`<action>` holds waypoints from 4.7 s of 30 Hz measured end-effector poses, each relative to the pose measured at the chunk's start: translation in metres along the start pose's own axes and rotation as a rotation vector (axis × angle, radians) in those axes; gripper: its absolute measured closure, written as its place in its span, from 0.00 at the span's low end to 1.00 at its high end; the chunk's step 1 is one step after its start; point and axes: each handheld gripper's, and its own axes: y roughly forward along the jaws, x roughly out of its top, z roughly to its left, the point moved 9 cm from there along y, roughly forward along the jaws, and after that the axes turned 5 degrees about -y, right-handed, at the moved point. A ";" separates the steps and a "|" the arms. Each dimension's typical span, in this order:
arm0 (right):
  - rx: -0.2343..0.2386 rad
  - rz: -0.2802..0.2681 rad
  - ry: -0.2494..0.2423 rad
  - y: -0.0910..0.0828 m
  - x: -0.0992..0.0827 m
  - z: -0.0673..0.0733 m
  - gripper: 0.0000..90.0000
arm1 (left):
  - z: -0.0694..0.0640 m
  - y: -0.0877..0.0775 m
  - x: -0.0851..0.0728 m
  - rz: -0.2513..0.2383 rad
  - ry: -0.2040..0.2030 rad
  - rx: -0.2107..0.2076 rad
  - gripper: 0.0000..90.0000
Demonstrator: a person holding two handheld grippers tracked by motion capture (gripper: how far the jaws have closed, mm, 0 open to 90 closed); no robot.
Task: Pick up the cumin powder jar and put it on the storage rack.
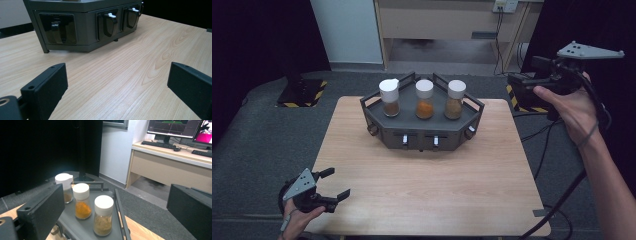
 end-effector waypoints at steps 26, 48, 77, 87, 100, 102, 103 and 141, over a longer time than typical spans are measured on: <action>-0.112 -0.093 -0.049 -0.066 -0.053 0.058 0.03 | 0.000 0.000 0.000 0.000 -0.002 0.003 0.02; -0.109 -0.037 -0.033 -0.057 -0.142 0.094 0.04 | -0.001 -0.002 0.000 -0.006 -0.001 0.012 0.02; -0.052 -0.011 0.045 -0.051 -0.266 0.117 0.04 | -0.002 -0.002 0.000 -0.017 0.001 0.018 0.02; -0.060 -0.020 0.050 -0.050 -0.287 0.123 0.03 | -0.001 -0.002 0.000 -0.019 0.000 0.018 0.02; -0.046 -0.010 0.107 -0.043 -0.302 0.125 0.05 | -0.001 -0.003 0.000 -0.034 0.003 0.024 0.02; -0.051 -0.013 0.114 -0.044 -0.304 0.126 0.05 | -0.001 -0.003 0.000 -0.039 0.001 0.025 0.02; -0.054 -0.010 0.115 -0.044 -0.305 0.126 0.05 | -0.001 -0.003 0.000 -0.039 0.002 0.026 0.02; -0.112 -0.060 0.156 -0.052 -0.309 0.124 0.04 | -0.001 -0.012 0.001 -0.140 -0.005 0.030 0.02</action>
